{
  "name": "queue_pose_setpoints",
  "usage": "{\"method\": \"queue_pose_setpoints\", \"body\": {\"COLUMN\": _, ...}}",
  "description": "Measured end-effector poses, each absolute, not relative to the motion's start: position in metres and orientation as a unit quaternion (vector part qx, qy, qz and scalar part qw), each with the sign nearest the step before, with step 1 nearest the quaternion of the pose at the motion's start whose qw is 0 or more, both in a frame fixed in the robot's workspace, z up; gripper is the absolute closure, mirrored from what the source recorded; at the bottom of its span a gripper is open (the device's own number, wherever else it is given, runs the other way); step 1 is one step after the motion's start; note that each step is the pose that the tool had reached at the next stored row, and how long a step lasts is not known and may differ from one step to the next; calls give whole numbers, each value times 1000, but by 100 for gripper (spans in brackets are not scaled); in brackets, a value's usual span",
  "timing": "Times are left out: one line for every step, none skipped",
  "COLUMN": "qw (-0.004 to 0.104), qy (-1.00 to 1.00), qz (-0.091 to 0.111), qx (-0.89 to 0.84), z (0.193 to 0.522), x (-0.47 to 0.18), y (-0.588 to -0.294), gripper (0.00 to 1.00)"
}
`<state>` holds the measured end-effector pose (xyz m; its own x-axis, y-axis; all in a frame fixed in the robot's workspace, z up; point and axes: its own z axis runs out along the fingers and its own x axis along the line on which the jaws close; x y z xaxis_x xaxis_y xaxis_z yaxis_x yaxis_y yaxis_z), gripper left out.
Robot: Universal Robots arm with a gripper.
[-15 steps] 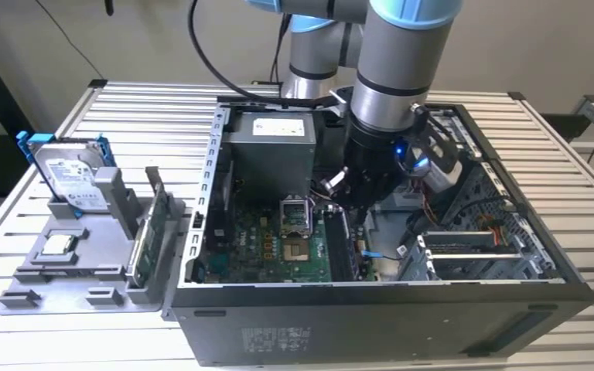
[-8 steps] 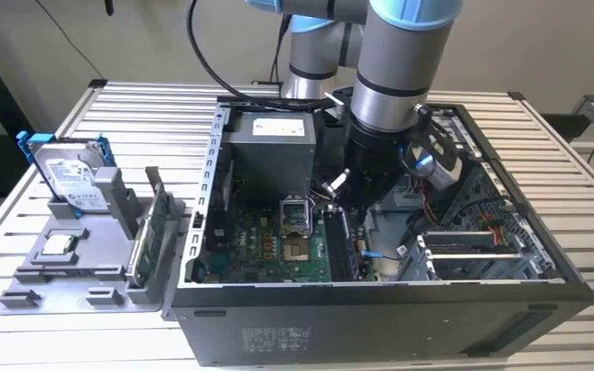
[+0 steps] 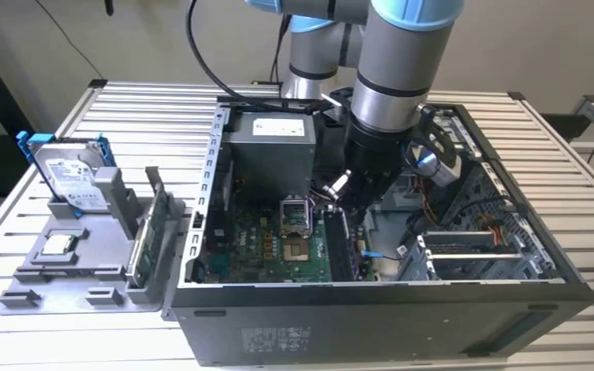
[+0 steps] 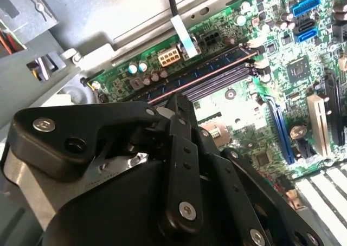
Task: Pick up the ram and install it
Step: 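Press down the ram until it locks into place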
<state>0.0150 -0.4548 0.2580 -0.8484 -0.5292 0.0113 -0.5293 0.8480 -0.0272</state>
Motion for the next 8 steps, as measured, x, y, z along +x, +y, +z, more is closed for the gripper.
{"method": "queue_pose_setpoints", "body": {"qw": 2, "qy": -959, "qz": 15, "qx": 282, "z": 258, "x": 15, "y": -455, "gripper": 89}}
{"method": "queue_pose_setpoints", "body": {"qw": 2, "qy": -957, "qz": 15, "qx": 288, "z": 258, "x": 15, "y": -455, "gripper": 89}}
{"method": "queue_pose_setpoints", "body": {"qw": 2, "qy": -956, "qz": 15, "qx": 293, "z": 258, "x": 15, "y": -455, "gripper": 89}}
{"method": "queue_pose_setpoints", "body": {"qw": 1, "qy": -954, "qz": 15, "qx": 299, "z": 258, "x": 15, "y": -455, "gripper": 89}}
{"method": "queue_pose_setpoints", "body": {"qw": 1, "qy": -953, "qz": 15, "qx": 303, "z": 258, "x": 15, "y": -455, "gripper": 89}}
{"method": "queue_pose_setpoints", "body": {"qw": 1, "qy": -952, "qz": 15, "qx": 307, "z": 258, "x": 15, "y": -455, "gripper": 89}}
{"method": "queue_pose_setpoints", "body": {"qw": 1, "qy": -950, "qz": 15, "qx": 312, "z": 258, "x": 15, "y": -455, "gripper": 89}}
{"method": "queue_pose_setpoints", "body": {"qw": 1, "qy": -949, "qz": 15, "qx": 316, "z": 258, "x": 15, "y": -455, "gripper": 89}}
